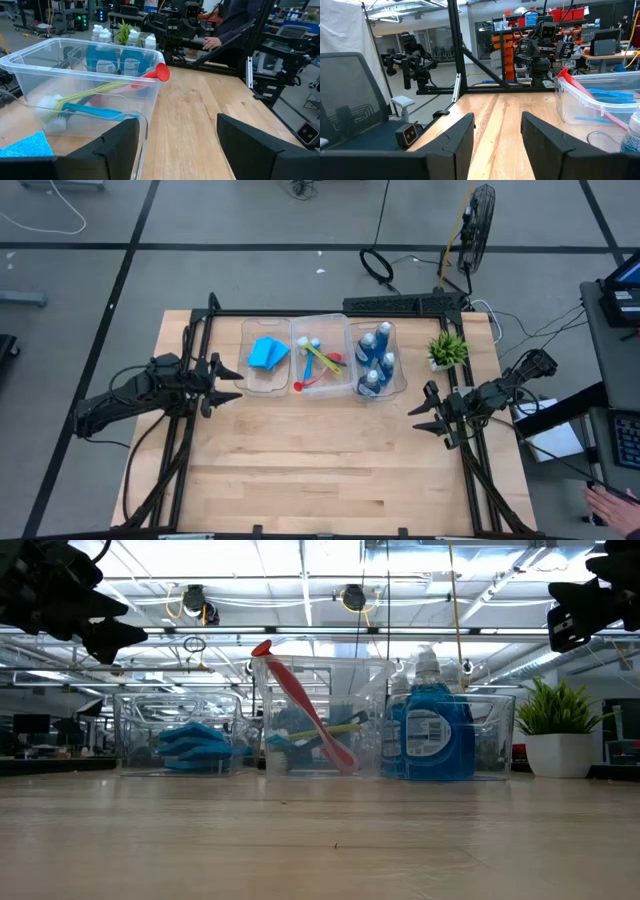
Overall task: Pick & Place Kitchen Sink Supplies
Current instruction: Return to Home Position
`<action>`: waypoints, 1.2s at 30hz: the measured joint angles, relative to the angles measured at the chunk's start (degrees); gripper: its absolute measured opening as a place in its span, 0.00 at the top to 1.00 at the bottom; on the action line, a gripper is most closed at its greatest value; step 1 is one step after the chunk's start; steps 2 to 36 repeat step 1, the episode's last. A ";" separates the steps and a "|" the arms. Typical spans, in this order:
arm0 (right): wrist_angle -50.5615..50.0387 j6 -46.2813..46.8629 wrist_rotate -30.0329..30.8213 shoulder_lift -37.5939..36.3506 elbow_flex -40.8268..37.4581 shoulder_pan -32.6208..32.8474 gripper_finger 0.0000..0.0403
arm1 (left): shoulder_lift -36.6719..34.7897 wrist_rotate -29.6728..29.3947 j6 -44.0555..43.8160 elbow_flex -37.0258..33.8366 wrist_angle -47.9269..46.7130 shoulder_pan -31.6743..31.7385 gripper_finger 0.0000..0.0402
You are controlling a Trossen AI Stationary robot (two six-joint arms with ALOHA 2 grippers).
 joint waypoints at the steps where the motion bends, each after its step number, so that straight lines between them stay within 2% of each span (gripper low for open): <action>1: 0.01 0.00 0.00 -0.01 0.00 0.00 0.62 | 0.02 0.02 0.00 0.00 -0.02 0.00 0.33; 36: 0.01 0.00 0.00 -0.01 0.00 0.00 0.62 | 0.02 0.02 0.00 0.00 -0.02 0.00 0.33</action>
